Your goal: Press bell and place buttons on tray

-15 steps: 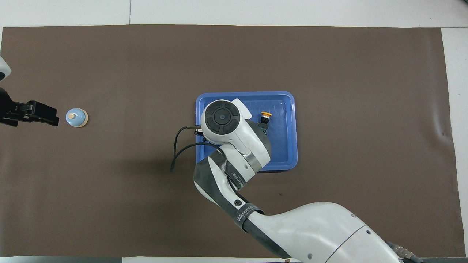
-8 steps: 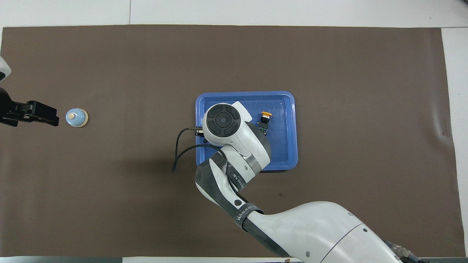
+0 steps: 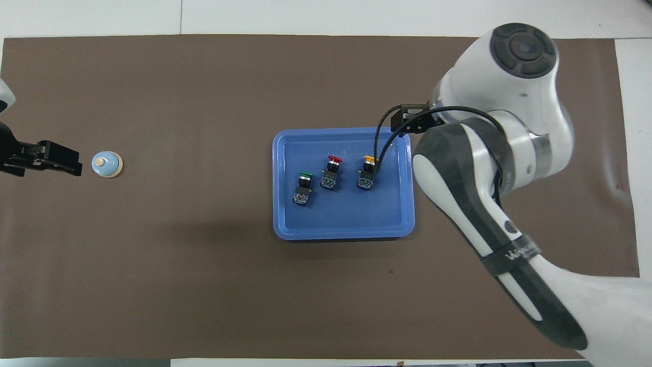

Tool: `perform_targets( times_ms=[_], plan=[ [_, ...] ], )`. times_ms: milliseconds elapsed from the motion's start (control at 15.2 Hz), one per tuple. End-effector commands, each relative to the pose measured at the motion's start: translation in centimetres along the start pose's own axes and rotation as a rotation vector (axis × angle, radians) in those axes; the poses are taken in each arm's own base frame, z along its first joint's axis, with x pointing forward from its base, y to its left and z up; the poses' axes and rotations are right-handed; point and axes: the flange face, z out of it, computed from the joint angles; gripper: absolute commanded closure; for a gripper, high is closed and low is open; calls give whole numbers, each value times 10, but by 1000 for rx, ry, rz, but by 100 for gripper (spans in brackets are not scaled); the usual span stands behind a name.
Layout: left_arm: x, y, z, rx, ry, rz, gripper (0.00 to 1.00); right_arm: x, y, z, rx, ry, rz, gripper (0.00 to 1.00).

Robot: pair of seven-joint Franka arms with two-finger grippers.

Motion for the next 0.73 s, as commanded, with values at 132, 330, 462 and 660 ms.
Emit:
perform_targets(
  times_ms=[132,330,462,660],
  plan=[
    [-8,-1,-1,-9,9,-7,0,-11,79,-39,-4,-60,-125,0],
    [-8,-2,-1,-9,8,-9,0,-35,106,-76,-13,-90,-123,0],
    [-12,-2,1,-10,-18,-12,0,-56,118,-103,-21,-79,-109,0],
    [-8,-13,2,-9,15,-70,54,-87,134,-132,-32,-85,-79,0]
  ],
)
